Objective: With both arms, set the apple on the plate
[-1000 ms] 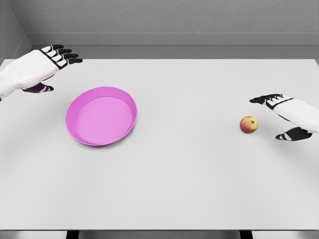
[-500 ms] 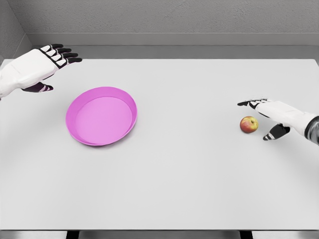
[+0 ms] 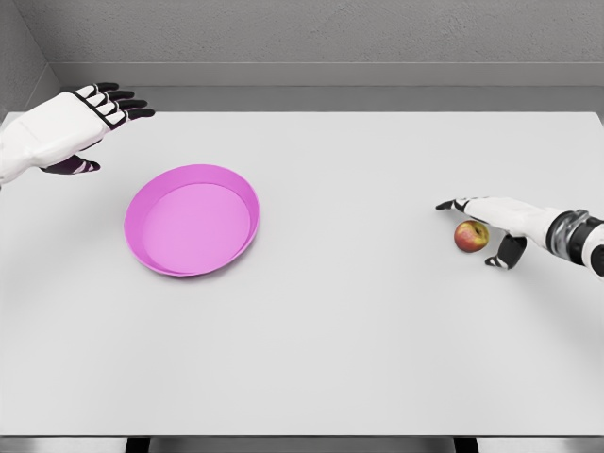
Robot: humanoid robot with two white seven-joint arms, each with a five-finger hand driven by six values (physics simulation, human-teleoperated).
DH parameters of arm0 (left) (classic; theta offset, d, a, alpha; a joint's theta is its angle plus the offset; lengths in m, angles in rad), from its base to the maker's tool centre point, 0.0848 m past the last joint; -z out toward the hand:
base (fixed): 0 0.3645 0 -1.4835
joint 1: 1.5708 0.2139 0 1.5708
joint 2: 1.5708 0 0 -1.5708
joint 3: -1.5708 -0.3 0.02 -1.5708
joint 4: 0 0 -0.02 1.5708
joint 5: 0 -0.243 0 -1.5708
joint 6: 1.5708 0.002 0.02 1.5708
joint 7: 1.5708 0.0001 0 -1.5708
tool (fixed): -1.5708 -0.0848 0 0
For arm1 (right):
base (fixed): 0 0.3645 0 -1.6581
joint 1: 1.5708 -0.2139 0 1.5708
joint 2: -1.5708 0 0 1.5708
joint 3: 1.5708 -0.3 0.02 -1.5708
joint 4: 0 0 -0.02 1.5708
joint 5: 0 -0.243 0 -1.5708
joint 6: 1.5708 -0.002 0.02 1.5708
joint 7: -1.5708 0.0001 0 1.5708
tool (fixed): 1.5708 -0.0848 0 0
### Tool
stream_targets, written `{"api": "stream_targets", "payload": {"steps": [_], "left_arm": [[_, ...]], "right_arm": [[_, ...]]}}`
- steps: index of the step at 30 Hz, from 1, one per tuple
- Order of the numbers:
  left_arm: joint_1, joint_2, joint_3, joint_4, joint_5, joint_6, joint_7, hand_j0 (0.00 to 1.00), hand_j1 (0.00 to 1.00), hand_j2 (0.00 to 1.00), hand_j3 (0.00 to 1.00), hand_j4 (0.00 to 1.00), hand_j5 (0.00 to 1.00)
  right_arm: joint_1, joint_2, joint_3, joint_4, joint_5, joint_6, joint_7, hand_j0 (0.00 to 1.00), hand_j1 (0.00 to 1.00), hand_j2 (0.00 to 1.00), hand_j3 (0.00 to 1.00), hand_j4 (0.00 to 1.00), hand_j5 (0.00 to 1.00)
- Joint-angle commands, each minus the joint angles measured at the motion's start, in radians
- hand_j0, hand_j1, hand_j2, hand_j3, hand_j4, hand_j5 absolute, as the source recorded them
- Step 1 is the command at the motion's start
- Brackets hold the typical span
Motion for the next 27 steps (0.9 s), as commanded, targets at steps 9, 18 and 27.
{"api": "stream_targets", "payload": {"steps": [9, 18, 27], "left_arm": [[0.0, 0.001, 0.001, -0.001, 0.006, 0.0, 0.001, 1.0, 1.0, 1.0, 1.0, 1.0, 1.0], [0.0, 0.001, 0.001, -0.001, 0.006, 0.0, 0.001, 1.0, 1.0, 1.0, 1.0, 1.0, 1.0], [0.0, 0.001, 0.001, -0.001, 0.006, 0.0, 0.001, 1.0, 1.0, 1.0, 1.0, 1.0, 1.0]], "right_arm": [[-0.003, -0.009, -0.042, -0.015, -0.003, -0.001, 0.04, 1.0, 1.0, 1.0, 1.0, 1.0, 1.0], [-0.015, -0.01, -0.04, -0.021, -0.003, -0.004, 0.04, 0.94, 0.94, 0.94, 0.94, 0.94, 0.94], [-0.014, -0.01, -0.033, -0.036, -0.003, -0.012, 0.043, 0.66, 0.66, 0.66, 0.66, 0.66, 0.66]]}}
